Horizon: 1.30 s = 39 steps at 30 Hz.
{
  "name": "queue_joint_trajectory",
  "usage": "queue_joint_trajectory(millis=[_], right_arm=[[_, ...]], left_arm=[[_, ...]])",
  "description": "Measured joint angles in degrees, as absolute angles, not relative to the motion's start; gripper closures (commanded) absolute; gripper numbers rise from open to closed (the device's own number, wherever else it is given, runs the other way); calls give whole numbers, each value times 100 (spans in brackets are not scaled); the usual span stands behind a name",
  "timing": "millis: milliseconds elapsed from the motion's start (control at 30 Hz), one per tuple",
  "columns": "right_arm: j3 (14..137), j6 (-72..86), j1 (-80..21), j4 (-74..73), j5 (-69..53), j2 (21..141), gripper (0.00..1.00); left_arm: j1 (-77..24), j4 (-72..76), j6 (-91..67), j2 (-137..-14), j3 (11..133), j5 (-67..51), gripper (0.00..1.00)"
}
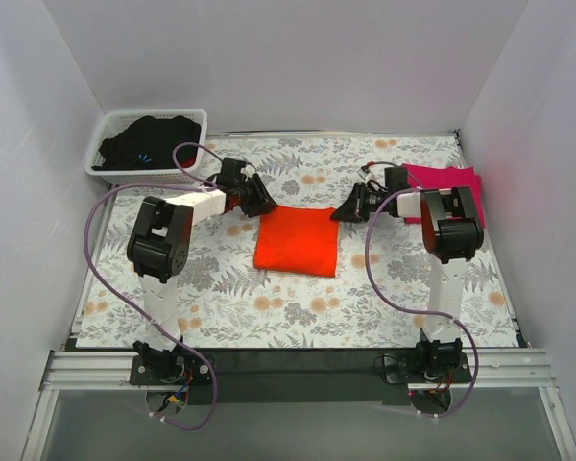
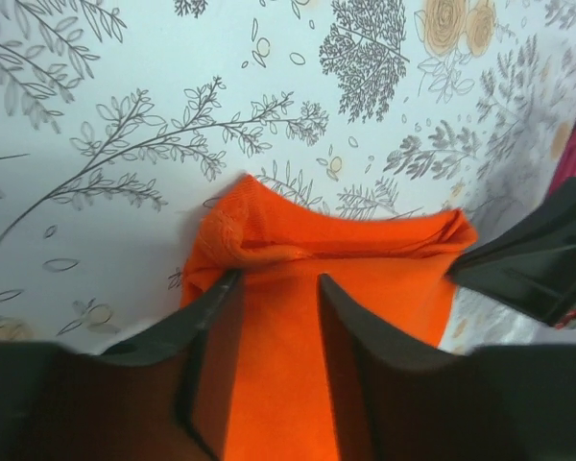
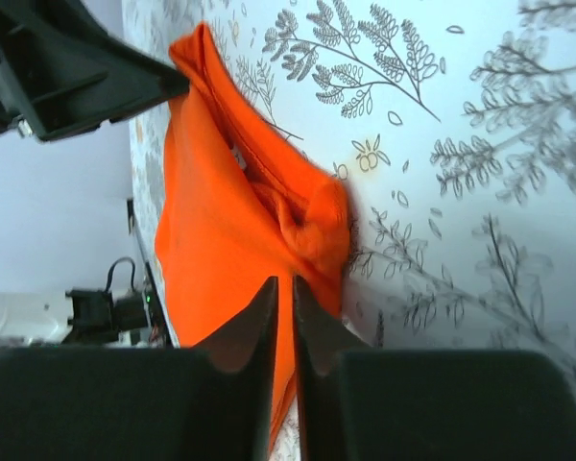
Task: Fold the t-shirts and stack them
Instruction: Fold the tshirt
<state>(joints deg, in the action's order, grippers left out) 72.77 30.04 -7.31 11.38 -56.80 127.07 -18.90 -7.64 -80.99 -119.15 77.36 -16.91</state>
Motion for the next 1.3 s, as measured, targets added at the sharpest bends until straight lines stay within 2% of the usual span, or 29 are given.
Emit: queue_joint_trajectory(millis=[100, 133, 167, 200, 233, 367, 433, 500, 567, 600, 700, 767, 1000, 1233, 1300], right_arm=[[6963, 2980, -628, 1020, -5310, 12136, 75], [6849, 2956, -602, 934, -5183, 11861, 67], [6751, 2902, -576, 812, -5015, 11577, 60], [6681, 2786, -556, 644, -4836, 11275, 48], [6650, 2665, -543, 410, -4611, 10967, 43], [6541, 2080, -543, -543, -3669, 9850, 25], [6329, 1868, -541, -969, -3216, 9301, 21], [6010, 1732, -519, -1337, -2849, 8783, 14], [5714, 1664, -464, -1699, -2528, 8359, 12], [5564, 1632, -419, -1852, -2386, 8169, 12], [5155, 1625, -274, -2167, -2145, 7684, 11], [4895, 1625, -169, -2353, -2058, 7397, 11], [4217, 1629, -54, -2569, -1911, 6746, 9], [3983, 1634, 102, -2598, -1942, 6670, 9], [3942, 1643, 102, -2567, -1986, 6674, 9]], left_arm=[[-1957, -919, -7808, -11500, 7540, -1365, 44], [-1997, -1020, -7688, -11284, 7456, -1186, 36], [-2078, -1103, -7526, -11054, 7387, -965, 33], [-2206, -1179, -7349, -10807, 7341, -681, 30], [-2388, -1232, -7166, -10560, 7293, -421, 26], [-3588, -1264, -6379, -9633, 7085, 528, 22], [-4292, -1267, -5994, -9373, 6984, 939, 23], [-4971, -1280, -5627, -9327, 6921, 1282, 25], [-5509, -1330, -5288, -9441, 6871, 1566, 28], [-5714, -1356, -5148, -9546, 6869, 1688, 34], [-6154, -1400, -4783, -9966, 6875, 1975, 45], [-6331, -1468, -4591, -10280, 6897, 2091, 50], [-6602, -1621, -4233, -11067, 7172, 2239, 54], [-6617, -1581, -4108, -11402, 7391, 2335, 56], [-6617, -1546, -4117, -11424, 7400, 2353, 65]])
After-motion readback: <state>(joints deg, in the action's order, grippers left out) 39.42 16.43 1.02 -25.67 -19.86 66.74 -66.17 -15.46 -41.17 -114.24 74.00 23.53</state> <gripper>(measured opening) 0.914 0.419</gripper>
